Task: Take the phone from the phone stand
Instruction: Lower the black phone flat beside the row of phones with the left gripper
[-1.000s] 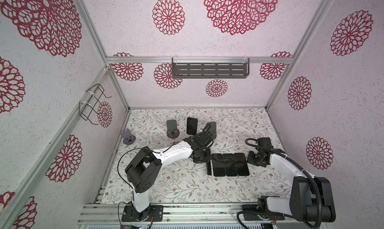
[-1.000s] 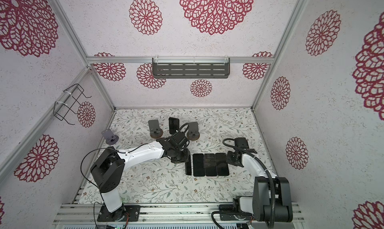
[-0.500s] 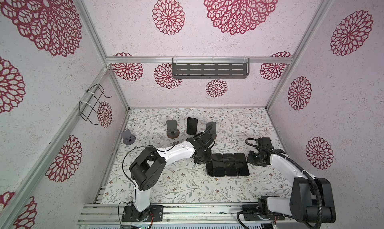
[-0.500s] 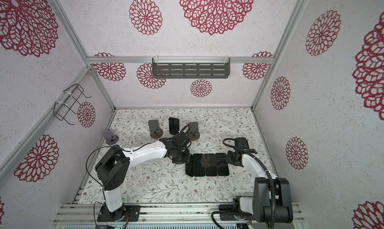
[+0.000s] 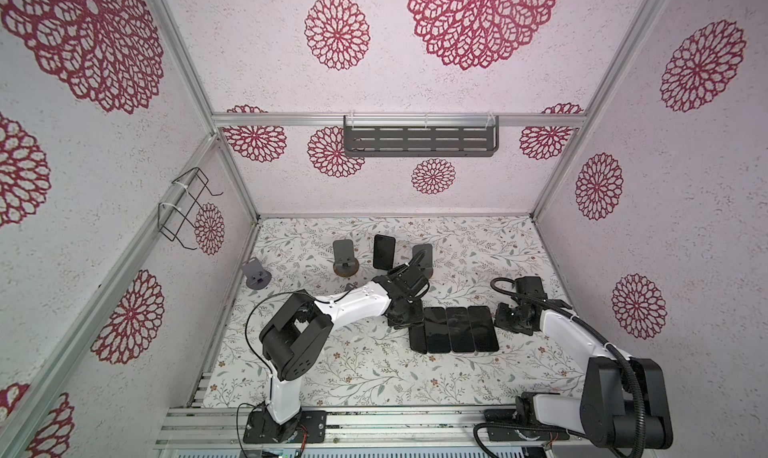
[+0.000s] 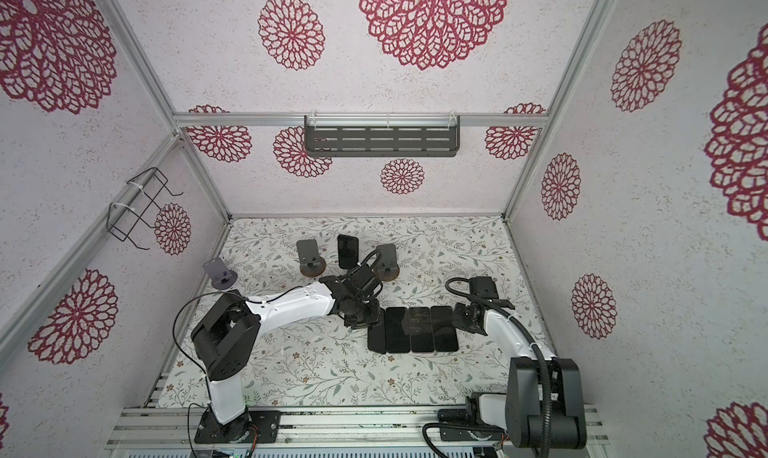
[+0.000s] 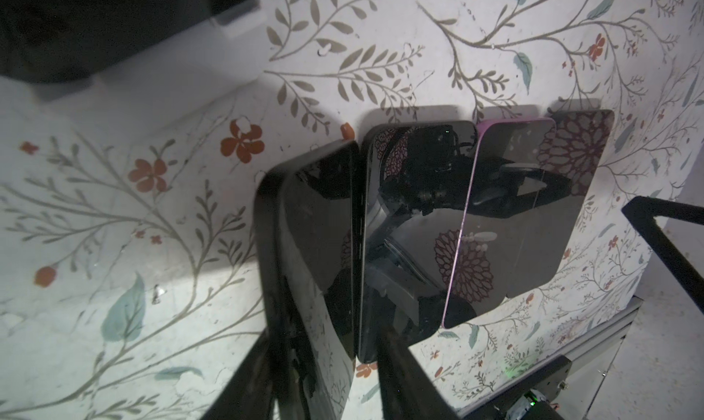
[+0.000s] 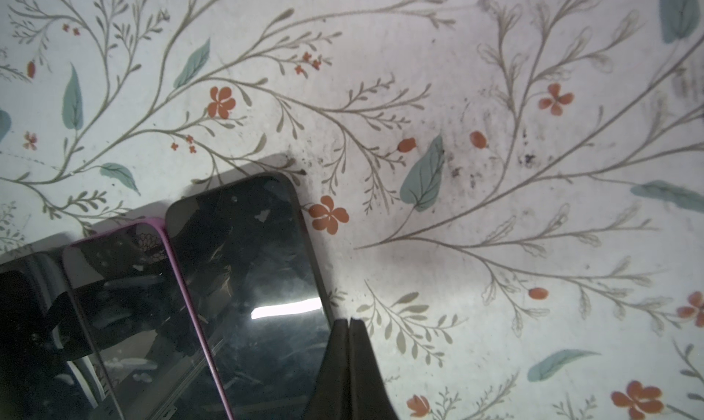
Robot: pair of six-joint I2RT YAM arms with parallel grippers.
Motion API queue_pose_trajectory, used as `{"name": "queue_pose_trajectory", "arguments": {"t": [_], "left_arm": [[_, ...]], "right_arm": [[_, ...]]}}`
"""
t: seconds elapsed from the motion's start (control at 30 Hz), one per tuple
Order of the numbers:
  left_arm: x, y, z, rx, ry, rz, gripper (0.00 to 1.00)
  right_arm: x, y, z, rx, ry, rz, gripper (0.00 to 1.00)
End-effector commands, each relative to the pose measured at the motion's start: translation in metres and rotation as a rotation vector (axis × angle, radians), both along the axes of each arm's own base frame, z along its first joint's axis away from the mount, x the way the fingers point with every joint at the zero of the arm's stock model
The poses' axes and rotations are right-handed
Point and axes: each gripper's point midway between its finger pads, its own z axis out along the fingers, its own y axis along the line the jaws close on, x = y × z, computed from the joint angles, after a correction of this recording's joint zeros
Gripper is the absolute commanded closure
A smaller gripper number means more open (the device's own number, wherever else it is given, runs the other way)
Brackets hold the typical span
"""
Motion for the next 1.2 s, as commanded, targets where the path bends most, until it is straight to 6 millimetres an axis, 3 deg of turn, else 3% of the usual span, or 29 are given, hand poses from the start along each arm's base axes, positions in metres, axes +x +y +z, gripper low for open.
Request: {"name": "queue_pose_trajectory", "arguments": {"t": [0.0,0.23,1.17], "left_arm": [[-0.002,-0.008,0.005,-0.003,-0.012,-0.017,0.49],[-0.008,-0.011,0.004,0.007,-0.005,-0.048,0.35],[-0.015,-0.01,-0.003,0.052,-0.004,-0.081,0.14]], "right_arm": [[0.002,-0.001,0.007,-0.003,-0.028,-0.006,0.95],[0.002,-0.001,0.007,-0.003,-0.029,-0.004,0.95],[0.002,0.0,0.008,0.004,-0.036,-0.008,0.94]]}}
